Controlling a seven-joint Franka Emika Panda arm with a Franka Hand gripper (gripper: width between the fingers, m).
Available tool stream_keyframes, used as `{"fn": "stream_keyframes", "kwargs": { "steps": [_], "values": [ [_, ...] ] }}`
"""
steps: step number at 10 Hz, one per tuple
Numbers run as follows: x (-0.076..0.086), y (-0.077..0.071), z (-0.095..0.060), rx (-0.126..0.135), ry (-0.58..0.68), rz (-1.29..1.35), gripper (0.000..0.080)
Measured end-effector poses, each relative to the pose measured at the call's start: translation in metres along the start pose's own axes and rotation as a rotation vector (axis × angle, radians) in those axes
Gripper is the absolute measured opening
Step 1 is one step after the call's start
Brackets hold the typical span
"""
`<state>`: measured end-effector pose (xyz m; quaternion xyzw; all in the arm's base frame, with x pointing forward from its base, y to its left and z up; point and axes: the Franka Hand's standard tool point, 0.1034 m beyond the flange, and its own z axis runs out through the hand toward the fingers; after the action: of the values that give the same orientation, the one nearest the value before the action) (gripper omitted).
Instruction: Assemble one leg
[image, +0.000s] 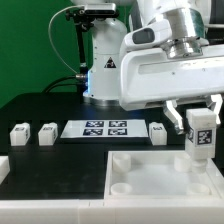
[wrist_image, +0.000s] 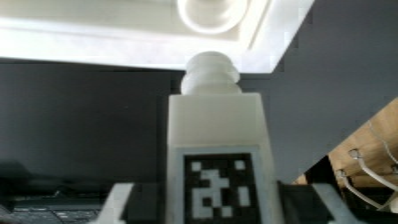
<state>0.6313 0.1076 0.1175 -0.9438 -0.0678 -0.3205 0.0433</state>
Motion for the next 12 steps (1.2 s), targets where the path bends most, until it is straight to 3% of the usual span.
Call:
{"fn": "stream_keyframes", "kwargs": {
  "steps": [3, 6, 12],
  "values": [
    [-0.008, -0.013, 0.005, 0.015, -0.047, 0.006, 0.0290],
    [-0.014, -0.017, 0.013, 0.018, -0.054, 0.008, 0.0290],
    [-0.023, -0.005, 0.021, 0.005, -0.065, 0.018, 0.0290]
  ]
}}
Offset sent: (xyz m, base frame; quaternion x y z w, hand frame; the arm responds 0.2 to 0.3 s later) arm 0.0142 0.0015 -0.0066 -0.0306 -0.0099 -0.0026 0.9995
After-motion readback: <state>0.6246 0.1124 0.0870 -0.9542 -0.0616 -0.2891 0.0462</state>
